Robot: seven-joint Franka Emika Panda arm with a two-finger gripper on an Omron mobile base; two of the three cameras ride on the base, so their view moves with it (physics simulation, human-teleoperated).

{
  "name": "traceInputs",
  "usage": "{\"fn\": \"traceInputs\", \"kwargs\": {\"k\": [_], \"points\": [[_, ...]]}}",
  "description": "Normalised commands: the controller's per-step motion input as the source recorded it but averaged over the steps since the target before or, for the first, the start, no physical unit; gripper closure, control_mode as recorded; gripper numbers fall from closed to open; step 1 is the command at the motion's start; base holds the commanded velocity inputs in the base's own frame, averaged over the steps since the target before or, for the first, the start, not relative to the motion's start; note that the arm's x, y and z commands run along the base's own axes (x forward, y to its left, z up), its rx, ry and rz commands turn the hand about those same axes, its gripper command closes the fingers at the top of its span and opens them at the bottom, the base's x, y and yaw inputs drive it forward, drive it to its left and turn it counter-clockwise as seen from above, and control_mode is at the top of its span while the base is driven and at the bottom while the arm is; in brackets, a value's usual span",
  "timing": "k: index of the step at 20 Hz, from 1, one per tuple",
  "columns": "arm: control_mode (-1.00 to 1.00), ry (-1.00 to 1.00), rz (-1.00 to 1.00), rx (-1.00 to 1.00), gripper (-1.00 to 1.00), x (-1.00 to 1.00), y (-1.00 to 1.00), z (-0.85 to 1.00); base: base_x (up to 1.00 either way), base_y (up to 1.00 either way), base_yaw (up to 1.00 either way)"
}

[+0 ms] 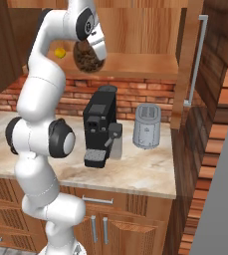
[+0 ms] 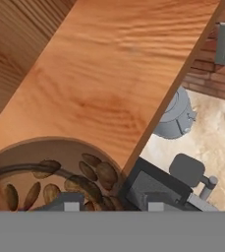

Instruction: Pick the jar and jar from the dining table and place them in the open cabinet. Close the cabinet after placing the objects.

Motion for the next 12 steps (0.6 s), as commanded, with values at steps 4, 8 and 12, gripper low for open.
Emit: {"fn": "traceInputs", "kwargs": {"k": [4, 8, 12], "points": [[-1.0, -0.05, 0.0, 0.0, -1.0, 0.0, 0.0, -0.01, 0.0, 0.0, 0.0], [-1.0, -0.11, 0.0, 0.0, -1.0, 0.0, 0.0, 0.0, 0.0, 0.0, 0.0], [-1.0, -0.15, 0.0, 0.01, -1.0, 0.0, 0.0, 0.0, 0.0, 0.0, 0.0]]}}
